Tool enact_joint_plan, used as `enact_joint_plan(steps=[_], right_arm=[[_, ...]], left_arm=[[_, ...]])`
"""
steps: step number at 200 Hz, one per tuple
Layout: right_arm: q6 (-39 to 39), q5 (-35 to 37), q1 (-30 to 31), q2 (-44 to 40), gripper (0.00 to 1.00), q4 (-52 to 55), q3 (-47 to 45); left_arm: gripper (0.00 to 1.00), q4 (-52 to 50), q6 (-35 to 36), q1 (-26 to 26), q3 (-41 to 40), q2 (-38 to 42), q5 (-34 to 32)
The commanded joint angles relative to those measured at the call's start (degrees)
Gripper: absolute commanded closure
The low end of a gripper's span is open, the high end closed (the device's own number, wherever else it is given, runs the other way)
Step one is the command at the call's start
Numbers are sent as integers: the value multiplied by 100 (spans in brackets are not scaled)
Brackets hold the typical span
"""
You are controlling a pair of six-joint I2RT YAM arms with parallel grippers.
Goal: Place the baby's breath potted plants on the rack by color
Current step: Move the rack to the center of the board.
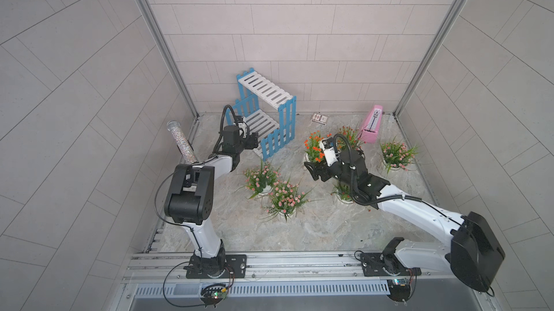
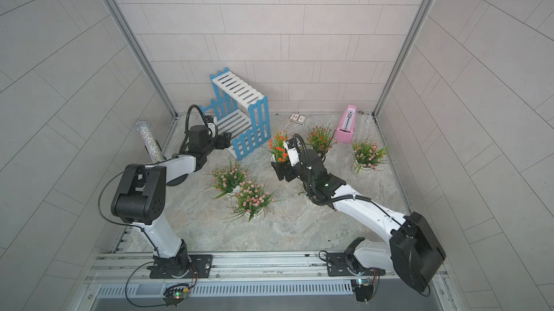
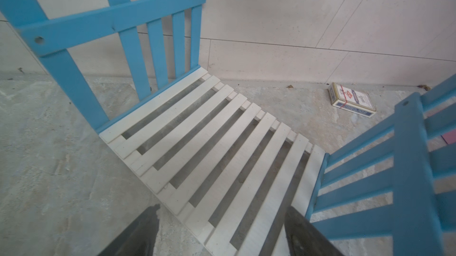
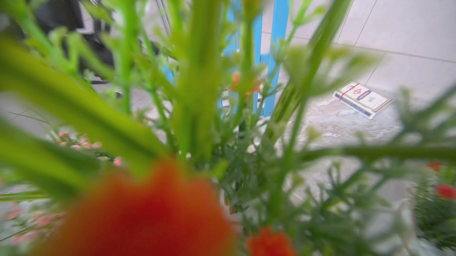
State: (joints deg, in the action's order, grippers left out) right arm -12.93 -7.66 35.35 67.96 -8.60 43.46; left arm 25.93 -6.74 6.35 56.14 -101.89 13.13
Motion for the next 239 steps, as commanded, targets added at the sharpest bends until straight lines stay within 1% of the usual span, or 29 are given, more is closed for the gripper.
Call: enact_joint_plan(steps=[1,34,101,161,187,239], right_arm=[[27,60,41,-518,26,403,38],[93,325,33,-1115,26,1071,54],[162,570,33,-1887,26,2115,104],[225,825,20,-2359,26,2827,414],[268,969,16,-2576,26,3100,516],[344,1185,-38,-2760,26,3330,542]], left_arm=[[18,-28,146,203,143,-77,335],[18,-288,303,547,322,-97,503],[18,-621,195,1236,944,-470,797],[17,-1042,187,1935,1915,-1100,871],[17,-1073,70,2200,2327,-1421,872],[17,-1254,-59,2702,3130,-1873,796]])
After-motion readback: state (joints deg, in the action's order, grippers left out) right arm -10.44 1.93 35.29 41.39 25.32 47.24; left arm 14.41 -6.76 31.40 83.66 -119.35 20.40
